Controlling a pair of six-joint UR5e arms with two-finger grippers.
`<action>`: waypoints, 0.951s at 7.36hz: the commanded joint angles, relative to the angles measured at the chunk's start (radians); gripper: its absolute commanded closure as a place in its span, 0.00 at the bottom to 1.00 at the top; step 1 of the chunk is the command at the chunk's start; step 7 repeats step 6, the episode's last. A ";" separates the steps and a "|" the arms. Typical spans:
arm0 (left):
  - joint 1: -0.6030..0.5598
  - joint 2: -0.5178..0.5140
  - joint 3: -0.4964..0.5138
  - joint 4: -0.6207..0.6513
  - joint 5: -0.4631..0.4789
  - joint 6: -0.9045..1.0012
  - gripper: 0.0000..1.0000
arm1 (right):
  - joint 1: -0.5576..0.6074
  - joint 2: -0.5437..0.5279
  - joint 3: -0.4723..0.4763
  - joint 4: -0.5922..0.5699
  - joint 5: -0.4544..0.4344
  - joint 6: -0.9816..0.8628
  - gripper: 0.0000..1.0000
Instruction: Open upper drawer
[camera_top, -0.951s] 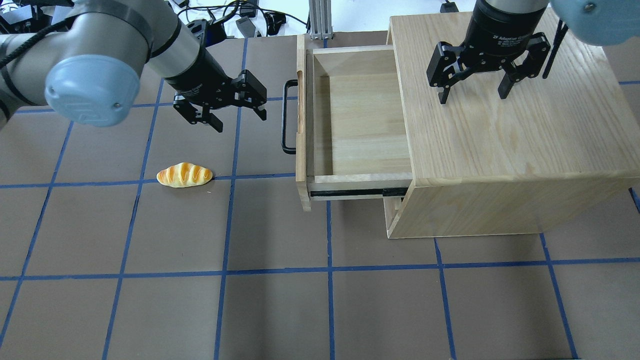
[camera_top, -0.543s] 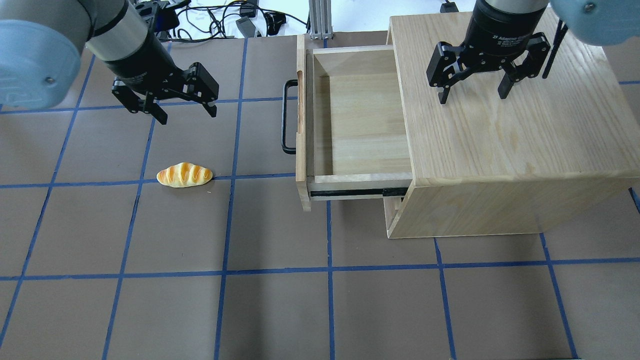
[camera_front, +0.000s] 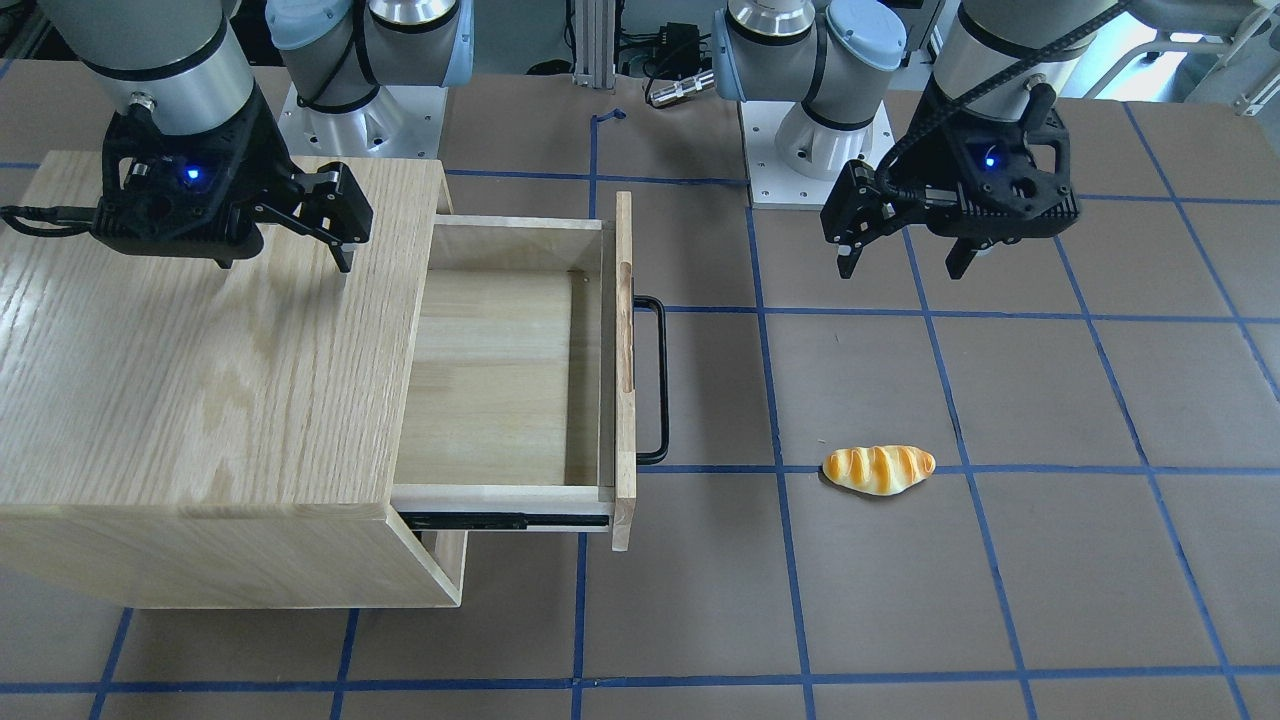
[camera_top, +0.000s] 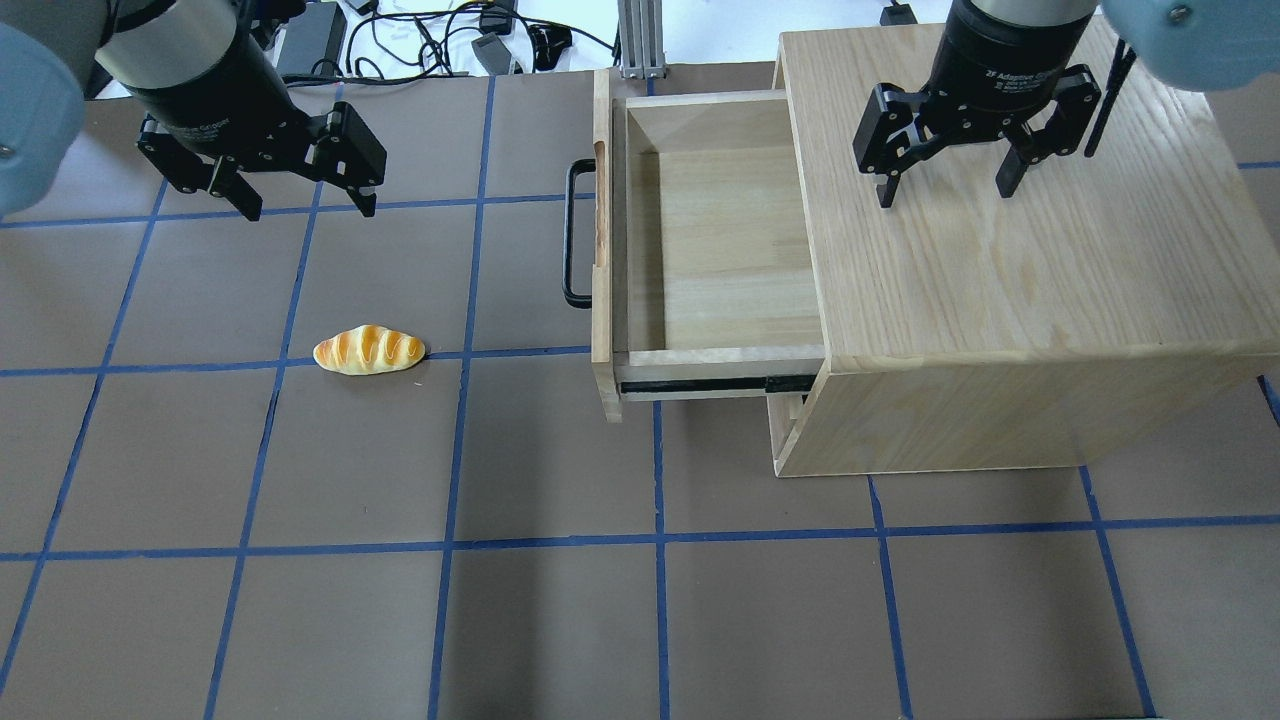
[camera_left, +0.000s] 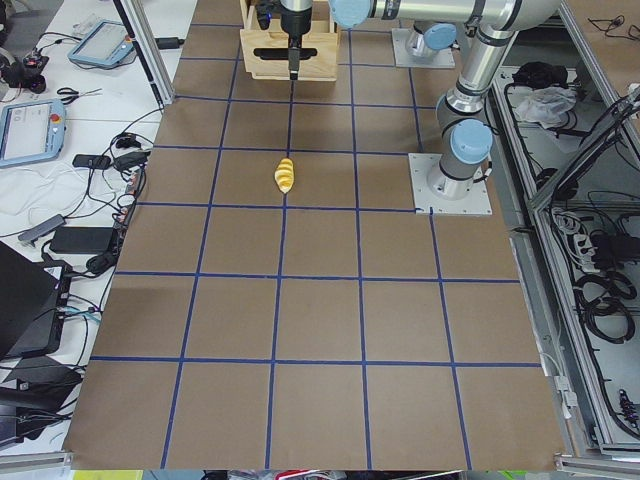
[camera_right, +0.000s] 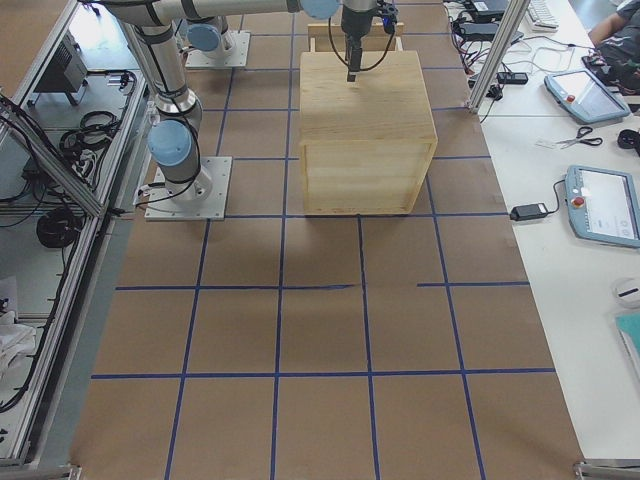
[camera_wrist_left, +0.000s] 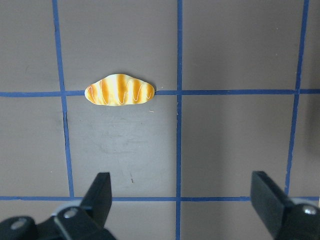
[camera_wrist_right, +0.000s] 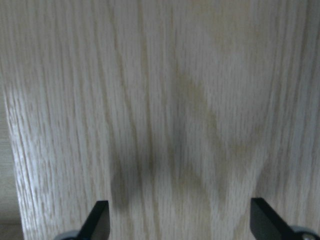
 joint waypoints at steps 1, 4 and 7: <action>-0.009 0.012 0.001 0.004 0.002 -0.005 0.00 | 0.000 0.000 0.000 0.000 0.000 0.000 0.00; -0.009 0.020 -0.002 0.006 0.002 -0.003 0.00 | 0.000 0.000 0.000 0.000 0.000 0.000 0.00; -0.009 0.018 -0.007 0.006 0.004 -0.002 0.00 | 0.000 0.000 0.000 0.000 0.000 0.000 0.00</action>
